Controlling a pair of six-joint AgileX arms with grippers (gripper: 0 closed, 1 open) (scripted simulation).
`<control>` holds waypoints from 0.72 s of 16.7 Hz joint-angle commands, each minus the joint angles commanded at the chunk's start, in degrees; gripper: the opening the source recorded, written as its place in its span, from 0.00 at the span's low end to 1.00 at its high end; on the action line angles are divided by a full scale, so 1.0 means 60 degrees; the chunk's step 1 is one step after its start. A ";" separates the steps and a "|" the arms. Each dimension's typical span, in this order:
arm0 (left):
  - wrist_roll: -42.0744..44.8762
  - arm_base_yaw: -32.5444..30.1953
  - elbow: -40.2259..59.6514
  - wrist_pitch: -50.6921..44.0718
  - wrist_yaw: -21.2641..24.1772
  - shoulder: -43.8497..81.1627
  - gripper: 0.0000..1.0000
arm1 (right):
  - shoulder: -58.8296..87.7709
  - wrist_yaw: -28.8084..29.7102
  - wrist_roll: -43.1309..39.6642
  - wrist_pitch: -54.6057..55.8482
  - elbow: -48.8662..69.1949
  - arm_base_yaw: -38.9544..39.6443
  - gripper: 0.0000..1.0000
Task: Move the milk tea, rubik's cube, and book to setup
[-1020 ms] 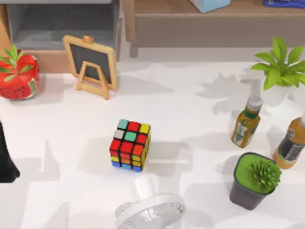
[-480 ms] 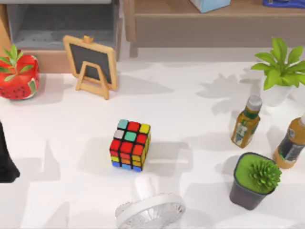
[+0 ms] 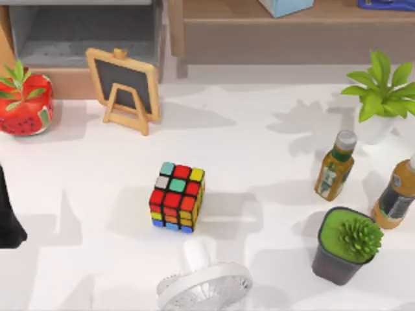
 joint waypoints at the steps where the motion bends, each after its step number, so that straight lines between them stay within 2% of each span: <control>1: 0.0000 0.0000 0.0000 0.0000 0.0000 0.0000 1.00 | 0.0000 0.0000 0.0000 0.0000 0.0000 0.0000 1.00; 6: 0.0000 0.0000 0.0000 0.0000 0.0000 0.0000 1.00 | -0.0018 -0.0012 0.0001 0.0015 -0.0029 0.0002 1.00; 12: 0.0000 0.0000 0.0000 0.0000 0.0000 0.0000 1.00 | -0.0438 -0.0466 -0.0023 0.0520 -0.0971 -0.0445 1.00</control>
